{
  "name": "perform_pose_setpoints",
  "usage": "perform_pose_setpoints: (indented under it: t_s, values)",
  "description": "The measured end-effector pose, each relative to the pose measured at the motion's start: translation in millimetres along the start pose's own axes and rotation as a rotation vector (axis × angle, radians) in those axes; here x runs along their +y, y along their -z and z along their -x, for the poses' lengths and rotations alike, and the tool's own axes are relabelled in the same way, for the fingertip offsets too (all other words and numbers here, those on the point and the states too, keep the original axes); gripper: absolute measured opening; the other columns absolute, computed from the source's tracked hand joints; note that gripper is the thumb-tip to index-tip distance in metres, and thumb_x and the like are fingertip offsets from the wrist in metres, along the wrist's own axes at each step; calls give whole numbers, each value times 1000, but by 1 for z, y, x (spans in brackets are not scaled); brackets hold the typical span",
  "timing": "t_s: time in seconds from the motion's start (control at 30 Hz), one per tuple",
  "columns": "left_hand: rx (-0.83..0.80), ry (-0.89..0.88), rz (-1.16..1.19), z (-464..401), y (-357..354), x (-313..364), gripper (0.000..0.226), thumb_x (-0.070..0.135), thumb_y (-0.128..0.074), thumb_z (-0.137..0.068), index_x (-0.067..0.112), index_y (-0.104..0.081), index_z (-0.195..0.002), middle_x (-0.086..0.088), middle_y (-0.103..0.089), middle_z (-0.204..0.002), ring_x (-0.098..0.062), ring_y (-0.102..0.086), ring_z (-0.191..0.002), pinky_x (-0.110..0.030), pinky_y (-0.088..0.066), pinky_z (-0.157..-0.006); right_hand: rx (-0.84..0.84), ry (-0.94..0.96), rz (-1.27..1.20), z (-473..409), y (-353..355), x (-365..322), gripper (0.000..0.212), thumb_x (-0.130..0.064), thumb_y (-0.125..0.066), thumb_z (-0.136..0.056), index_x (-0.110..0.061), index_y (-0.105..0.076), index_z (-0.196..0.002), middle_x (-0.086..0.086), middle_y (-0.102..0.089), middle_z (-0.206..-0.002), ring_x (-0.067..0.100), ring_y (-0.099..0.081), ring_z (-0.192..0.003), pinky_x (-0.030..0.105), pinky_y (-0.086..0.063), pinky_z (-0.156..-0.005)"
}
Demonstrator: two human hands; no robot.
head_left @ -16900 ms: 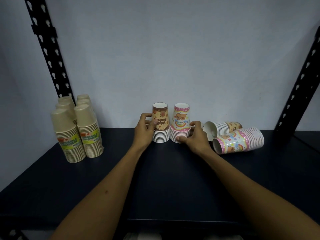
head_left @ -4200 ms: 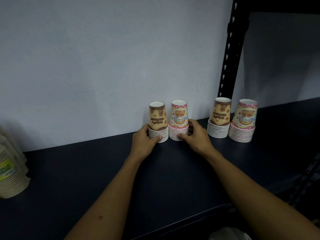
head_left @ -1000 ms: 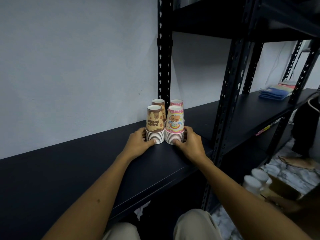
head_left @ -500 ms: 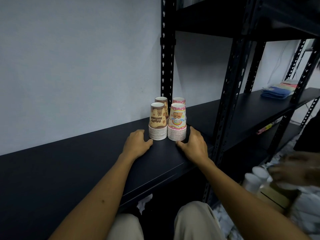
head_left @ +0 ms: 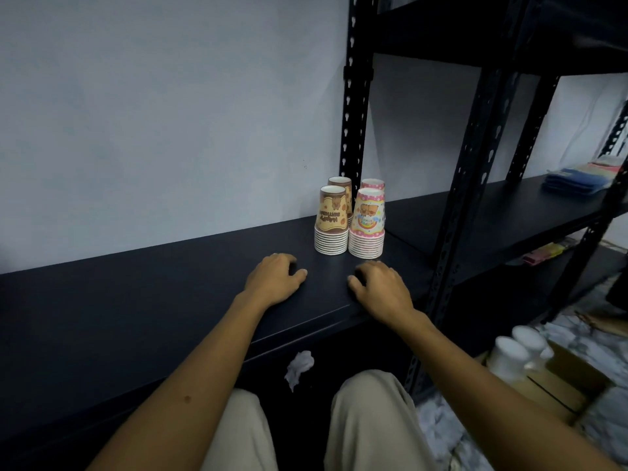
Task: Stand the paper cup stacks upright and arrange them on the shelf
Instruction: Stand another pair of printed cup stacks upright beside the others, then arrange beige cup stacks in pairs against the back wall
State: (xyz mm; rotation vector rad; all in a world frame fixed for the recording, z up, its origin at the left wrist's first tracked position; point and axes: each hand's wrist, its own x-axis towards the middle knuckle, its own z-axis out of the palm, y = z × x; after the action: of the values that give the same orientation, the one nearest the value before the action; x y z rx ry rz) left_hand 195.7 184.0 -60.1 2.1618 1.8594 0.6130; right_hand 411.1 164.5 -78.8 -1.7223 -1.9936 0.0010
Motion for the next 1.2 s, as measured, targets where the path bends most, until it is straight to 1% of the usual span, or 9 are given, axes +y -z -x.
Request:
perform_pose_setpoints:
  t_s: [0.1, 0.27, 0.43, 0.53, 0.6, 0.7, 0.83, 1.1, 1.2]
  values:
    - [-32, -25, -45, 12, 8, -9, 58, 50, -50, -94, 16, -47, -141, -4, -49, -144, -21, -48, -129, -41, -43, -104, -87, 101, 4, 1, -4, -20, 34, -39, -46, -95, -12, -66, -100, 5, -63, -106, 25, -55, -106, 41, -46, -88]
    - [-21, 36, -111, 44, 31, -41, 65, 58, -47, -93, 16, -43, -143, -2, -44, -147, -20, -44, -132, -41, -42, -105, -200, 220, -32, -5, -13, -60, 34, -41, -46, -96, -12, -63, -105, 4, -60, -109, 24, -55, -105, 42, -49, -85]
    - [15, 135, -228, 86, 65, -79, 63, 61, -43, -93, 16, -48, -137, -2, -48, -142, -19, -46, -129, -39, -44, -96, -295, 386, -26, -16, -27, -116, 40, -43, -47, -97, -12, -60, -119, 5, -59, -124, 25, -55, -113, 46, -46, -95]
    - [42, 212, -267, 111, 81, -103, 64, 62, -40, -93, 17, -47, -138, -1, -47, -143, -18, -44, -131, -40, -44, -97, -337, 471, -66, -20, -40, -151, 39, -43, -47, -97, -11, -60, -117, 6, -59, -122, 24, -55, -111, 42, -48, -92]
    - [63, 252, -290, 129, 90, -117, 64, 62, -40, -93, 17, -47, -138, 0, -47, -142, -18, -45, -129, -40, -45, -96, -363, 520, -83, -22, -50, -175, 40, -42, -47, -98, -11, -60, -118, 8, -57, -126, 25, -53, -115, 42, -47, -94]
    - [107, 311, -299, 158, 102, -136, 61, 62, -42, -93, 18, -51, -134, 1, -52, -137, -18, -51, -122, -38, -48, -91, -387, 599, -107, -22, -62, -210, 40, -41, -46, -98, -10, -58, -121, 9, -55, -131, 25, -52, -119, 42, -46, -97]
    - [178, 417, -291, 196, 120, -161, 57, 61, -46, -91, 20, -55, -129, 3, -58, -128, -18, -57, -112, -38, -50, -85, -418, 717, -141, -20, -78, -257, 40, -41, -46, -98, -11, -59, -121, 6, -56, -129, 23, -53, -116, 42, -47, -95]
    - [287, 649, -257, 256, 148, -206, 57, 59, -51, -89, 20, -56, -130, 0, -60, -128, -21, -57, -114, -40, -51, -89, -491, 885, -204, -6, -102, -341, 40, -40, -46, -98, -10, -58, -122, 8, -57, -127, 23, -53, -115, 40, -47, -95]
    - [353, 715, -183, 269, 157, -218, 53, 52, -58, -90, 16, -58, -129, -2, -62, -128, -19, -58, -114, -34, -49, -91, -512, 896, -274, -1, -108, -363, 42, -38, -51, -96, -9, -56, -126, 9, -57, -130, 24, -54, -116, 39, -46, -97]
